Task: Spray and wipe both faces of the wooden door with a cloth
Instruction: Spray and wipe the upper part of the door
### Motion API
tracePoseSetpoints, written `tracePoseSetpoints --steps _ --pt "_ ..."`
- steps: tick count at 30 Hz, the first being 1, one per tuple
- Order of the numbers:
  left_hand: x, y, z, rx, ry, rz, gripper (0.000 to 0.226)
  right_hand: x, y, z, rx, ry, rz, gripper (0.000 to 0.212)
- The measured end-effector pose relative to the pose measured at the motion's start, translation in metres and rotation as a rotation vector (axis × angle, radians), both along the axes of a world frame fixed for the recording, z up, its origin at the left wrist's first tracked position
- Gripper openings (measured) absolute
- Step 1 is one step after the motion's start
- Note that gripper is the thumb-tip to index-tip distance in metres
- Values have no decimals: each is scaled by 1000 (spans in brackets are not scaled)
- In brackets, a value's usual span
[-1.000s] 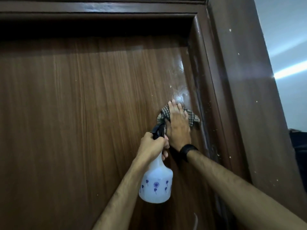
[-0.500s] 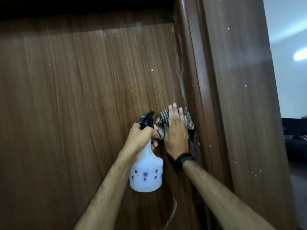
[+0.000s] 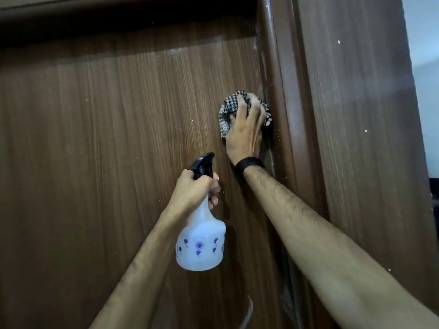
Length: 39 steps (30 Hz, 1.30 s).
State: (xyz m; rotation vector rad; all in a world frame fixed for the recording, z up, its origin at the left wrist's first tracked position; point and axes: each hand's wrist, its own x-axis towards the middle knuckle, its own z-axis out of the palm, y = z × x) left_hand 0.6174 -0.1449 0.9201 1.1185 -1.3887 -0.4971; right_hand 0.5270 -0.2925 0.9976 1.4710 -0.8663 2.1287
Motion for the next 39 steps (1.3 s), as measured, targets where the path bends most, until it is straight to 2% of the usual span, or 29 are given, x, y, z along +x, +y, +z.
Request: tracePoseSetpoints --steps 3,7,12,14,19,21,26,33,36,39 --pt "3 1 7 -30 -2 -8 16 -11 0 -23 -17 82 -76 52" --pt "3 -2 5 -35 -7 -25 16 -17 12 -74 34 96 -22 61" --pt "4 -8 8 -7 -18 -71 14 -4 24 -125 61 -130 151 47" --pt "3 -8 14 -12 -39 -99 14 -4 26 -107 30 -163 135 38" --pt "4 -9 38 -47 -110 -179 14 -22 27 16 26 -14 1 34" --pt "7 -11 44 -59 -123 -193 14 -23 23 33 25 21 -100 33" --pt "12 -17 38 -43 -133 -228 13 -23 26 -27 73 44 -218 29" --pt "21 -19 15 32 -132 -284 14 -11 43 -180 312 -39 -161 41" --pt "23 -17 12 51 -142 -307 14 -10 57 -178 321 -77 -139 37" --pt "23 -17 18 43 -155 -306 13 -14 61 -127 276 -137 -108 29"
